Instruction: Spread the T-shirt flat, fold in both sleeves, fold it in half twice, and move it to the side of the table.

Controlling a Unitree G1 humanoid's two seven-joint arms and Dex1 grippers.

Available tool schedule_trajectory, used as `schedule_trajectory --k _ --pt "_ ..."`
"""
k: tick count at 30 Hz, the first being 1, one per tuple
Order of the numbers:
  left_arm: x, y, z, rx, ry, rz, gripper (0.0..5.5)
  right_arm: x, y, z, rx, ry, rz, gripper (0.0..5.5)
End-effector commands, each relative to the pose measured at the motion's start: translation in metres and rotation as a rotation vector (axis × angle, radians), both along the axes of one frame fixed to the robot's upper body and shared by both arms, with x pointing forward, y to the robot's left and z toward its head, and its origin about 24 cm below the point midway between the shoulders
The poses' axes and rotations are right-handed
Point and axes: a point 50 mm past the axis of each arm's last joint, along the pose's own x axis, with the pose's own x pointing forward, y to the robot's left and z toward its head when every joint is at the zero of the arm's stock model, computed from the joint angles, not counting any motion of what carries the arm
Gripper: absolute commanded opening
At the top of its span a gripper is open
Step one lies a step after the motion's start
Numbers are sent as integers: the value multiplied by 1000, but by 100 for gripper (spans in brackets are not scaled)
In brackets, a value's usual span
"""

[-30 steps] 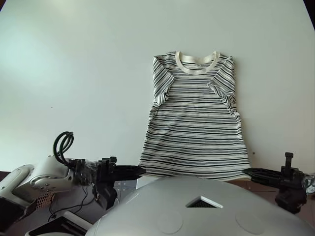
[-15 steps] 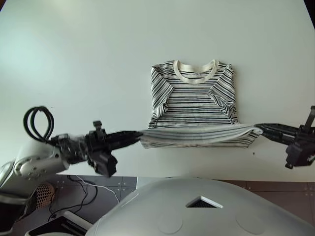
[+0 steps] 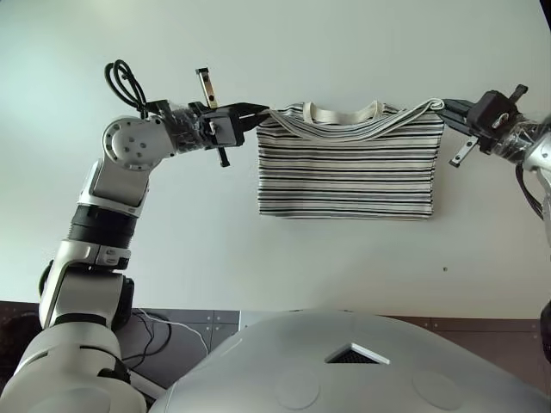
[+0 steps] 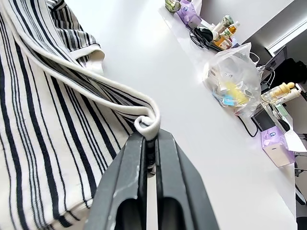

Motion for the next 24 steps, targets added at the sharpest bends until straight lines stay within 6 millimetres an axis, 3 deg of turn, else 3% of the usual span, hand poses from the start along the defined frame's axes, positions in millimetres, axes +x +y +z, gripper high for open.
schedule_trajectory --k 1,9,16,18,20,24 --pt "24 -6 -8 37 20 17 10 23 -1 -12 -19 28 -43 13" --pt "56 -17 -24 40 55 127 10 57 4 -36 -22 80 -126 13" --pt "62 -10 -45 87 84 254 10 73 12 -44 -14 106 -191 13" --pt "59 -12 -59 146 109 281 10 73 10 -53 -61 124 -223 49" --pt "58 -13 -67 168 109 306 54 72 11 -59 -84 132 -238 87" --pt "60 -7 -65 157 39 379 99 75 6 -59 -31 103 -348 124"
